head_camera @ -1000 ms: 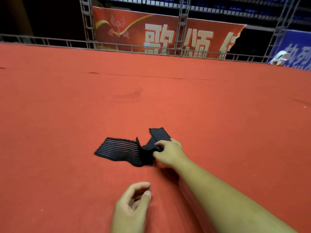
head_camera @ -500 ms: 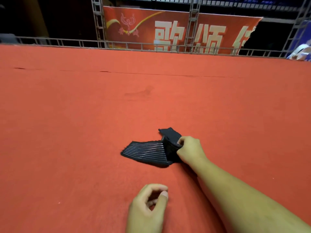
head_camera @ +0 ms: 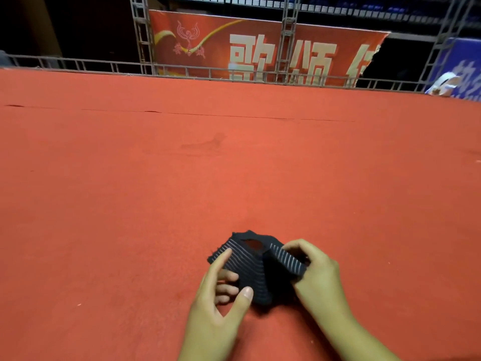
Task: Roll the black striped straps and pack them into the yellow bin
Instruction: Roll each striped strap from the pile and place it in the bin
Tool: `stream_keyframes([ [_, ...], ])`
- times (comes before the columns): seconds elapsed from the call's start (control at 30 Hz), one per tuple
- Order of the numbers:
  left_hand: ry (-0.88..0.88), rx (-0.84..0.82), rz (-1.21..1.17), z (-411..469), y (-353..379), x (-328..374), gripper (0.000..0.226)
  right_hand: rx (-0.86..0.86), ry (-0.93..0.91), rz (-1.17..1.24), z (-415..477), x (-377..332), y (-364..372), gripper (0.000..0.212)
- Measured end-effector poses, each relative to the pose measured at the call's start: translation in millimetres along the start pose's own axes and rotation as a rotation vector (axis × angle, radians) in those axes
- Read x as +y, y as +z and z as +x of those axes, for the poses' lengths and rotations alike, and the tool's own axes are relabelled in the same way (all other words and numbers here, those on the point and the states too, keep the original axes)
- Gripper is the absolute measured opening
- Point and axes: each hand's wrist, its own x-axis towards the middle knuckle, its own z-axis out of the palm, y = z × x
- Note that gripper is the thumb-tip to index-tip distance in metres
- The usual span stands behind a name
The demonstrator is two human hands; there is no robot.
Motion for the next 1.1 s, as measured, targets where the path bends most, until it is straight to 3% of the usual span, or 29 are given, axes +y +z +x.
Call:
stream_keyframes([
  [0.17,0.133,-0.087,0.223,-20.8,8.6,14.6,0.060,0.042,0.080,0.056,-37.7,-8.0,-25.5,0.057],
  [0.23,0.188,-0.109,0.263,-32.5,13.9,23.7,0.066,0.042,0.101,0.070,-54.1,-14.3,-33.2,0.064],
  [0.3,0.217,-0.139,0.297,-41.9,19.4,31.5,0.070,0.026,0.135,0.110,-68.5,-20.0,-37.0,0.063],
  [0.43,0.277,-0.153,0.433,-54.9,21.6,39.1,0.059,-0.066,0.335,0.305,-93.0,-32.0,-36.3,0.055],
  [0.63,0.176,-0.195,0.416,-64.1,22.3,57.2,0.053,-0.024,0.353,0.320,-106.8,-48.9,-24.9,0.028],
  [0.73,0.102,-0.134,0.379,-62.8,11.8,53.4,0.044,-0.030,0.356,0.243,-108.9,-41.0,-22.4,0.040],
  [0.87,0.142,-0.170,0.457,-61.0,1.8,46.0,0.041,0.020,0.472,0.378,-106.9,-36.1,-21.5,0.038],
  [1.1,0.078,-0.102,0.388,-65.4,-3.9,44.9,0.043,0.047,0.478,0.477,-110.3,-34.0,-16.9,0.037],
])
